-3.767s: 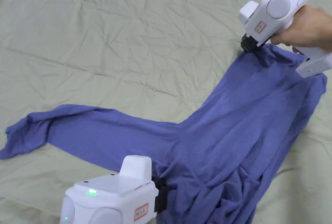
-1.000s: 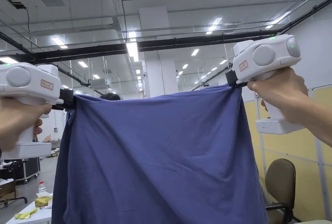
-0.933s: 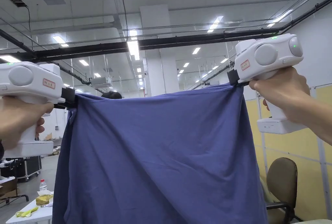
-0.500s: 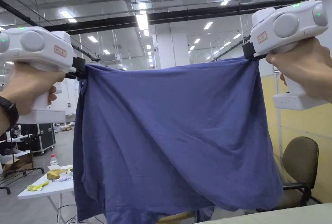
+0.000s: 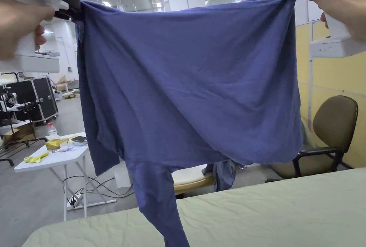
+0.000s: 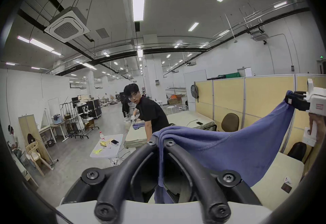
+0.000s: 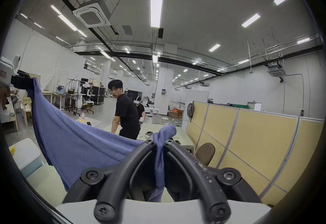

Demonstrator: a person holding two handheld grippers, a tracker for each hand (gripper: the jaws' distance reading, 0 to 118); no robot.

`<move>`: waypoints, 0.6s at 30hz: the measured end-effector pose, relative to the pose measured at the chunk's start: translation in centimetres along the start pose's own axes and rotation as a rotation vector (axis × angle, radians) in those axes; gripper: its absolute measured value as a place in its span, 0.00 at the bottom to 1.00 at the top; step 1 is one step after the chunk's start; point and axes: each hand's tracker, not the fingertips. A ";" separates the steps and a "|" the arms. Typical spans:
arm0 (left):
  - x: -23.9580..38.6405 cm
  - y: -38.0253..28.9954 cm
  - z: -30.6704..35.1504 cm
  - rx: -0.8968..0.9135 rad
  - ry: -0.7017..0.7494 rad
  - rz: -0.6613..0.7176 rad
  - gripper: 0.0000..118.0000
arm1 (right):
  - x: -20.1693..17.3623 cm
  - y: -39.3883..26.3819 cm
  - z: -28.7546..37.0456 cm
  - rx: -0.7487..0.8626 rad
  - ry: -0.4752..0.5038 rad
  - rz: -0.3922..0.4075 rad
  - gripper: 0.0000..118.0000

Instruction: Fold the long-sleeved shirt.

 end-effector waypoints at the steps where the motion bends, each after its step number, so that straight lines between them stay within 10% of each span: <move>1: 0.1 -0.3 -0.3 -0.002 -0.003 -0.003 0.03 | -0.1 -0.5 -0.6 -0.005 0.003 0.002 0.06; 18: -0.8 -18.5 -8.0 -0.256 -0.139 0.045 0.03 | -4.1 -15.5 -5.7 -0.254 0.092 0.045 0.06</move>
